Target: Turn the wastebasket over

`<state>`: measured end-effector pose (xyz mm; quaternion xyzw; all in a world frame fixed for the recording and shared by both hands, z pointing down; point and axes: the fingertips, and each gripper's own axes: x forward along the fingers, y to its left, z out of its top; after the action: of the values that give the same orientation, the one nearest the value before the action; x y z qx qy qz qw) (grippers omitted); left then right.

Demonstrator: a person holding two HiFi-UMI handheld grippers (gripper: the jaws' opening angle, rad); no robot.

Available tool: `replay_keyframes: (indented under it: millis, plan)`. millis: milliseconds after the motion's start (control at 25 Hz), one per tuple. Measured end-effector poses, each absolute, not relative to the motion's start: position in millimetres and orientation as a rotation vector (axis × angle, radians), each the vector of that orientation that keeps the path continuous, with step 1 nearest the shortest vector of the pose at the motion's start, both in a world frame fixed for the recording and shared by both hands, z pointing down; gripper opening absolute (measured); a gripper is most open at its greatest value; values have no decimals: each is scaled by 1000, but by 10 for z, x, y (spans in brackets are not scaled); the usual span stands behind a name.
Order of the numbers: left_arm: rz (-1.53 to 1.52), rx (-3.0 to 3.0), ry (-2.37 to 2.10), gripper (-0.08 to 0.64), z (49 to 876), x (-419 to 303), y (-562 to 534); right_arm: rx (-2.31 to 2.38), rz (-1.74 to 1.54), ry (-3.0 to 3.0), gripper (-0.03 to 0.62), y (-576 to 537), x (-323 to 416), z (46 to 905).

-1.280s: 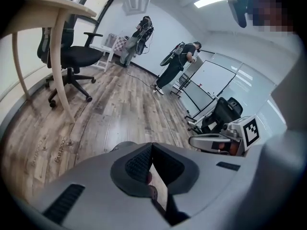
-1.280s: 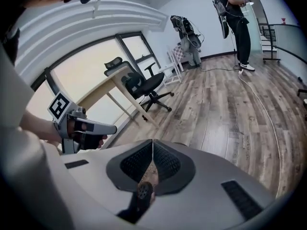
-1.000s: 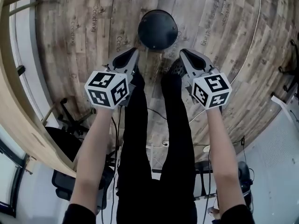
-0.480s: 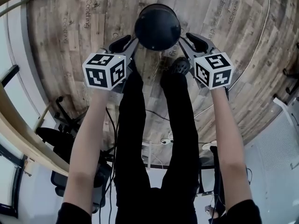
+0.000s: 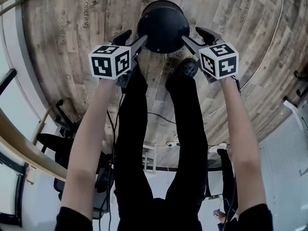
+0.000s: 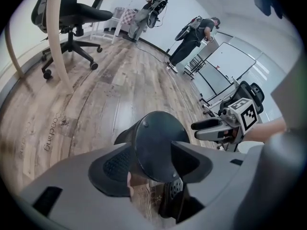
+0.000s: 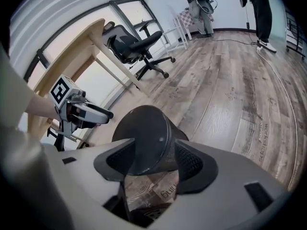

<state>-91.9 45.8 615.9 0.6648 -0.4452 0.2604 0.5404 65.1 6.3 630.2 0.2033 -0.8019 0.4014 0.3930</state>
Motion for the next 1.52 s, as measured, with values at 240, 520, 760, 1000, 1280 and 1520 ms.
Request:
replay_keyframes:
  millis: [240,520,760,1000,1280,1520]
  plan:
    - [616,1536,-1014,301,6510,-948,489,478,1005,-2007,296,96,588,6565]
    - [605,1582,-923,349,6675,-899,455,427,1016,-2007,337,134,482,6743]
    - [520,1553,-935,350,6748,-930,413,413,1113,-1989,344,141,476,6782]
    - [430,1475,-914,350,6796,-884,459,379,1197,-1960,342,165,462,6809]
    - [390,1486,-856,345,6807,-795,457,380,1237,-1963,342,176,447,6808]
    - [441,1506,-851,345,6782,-771,501,433,1218,-1985,341,228,441,6778]
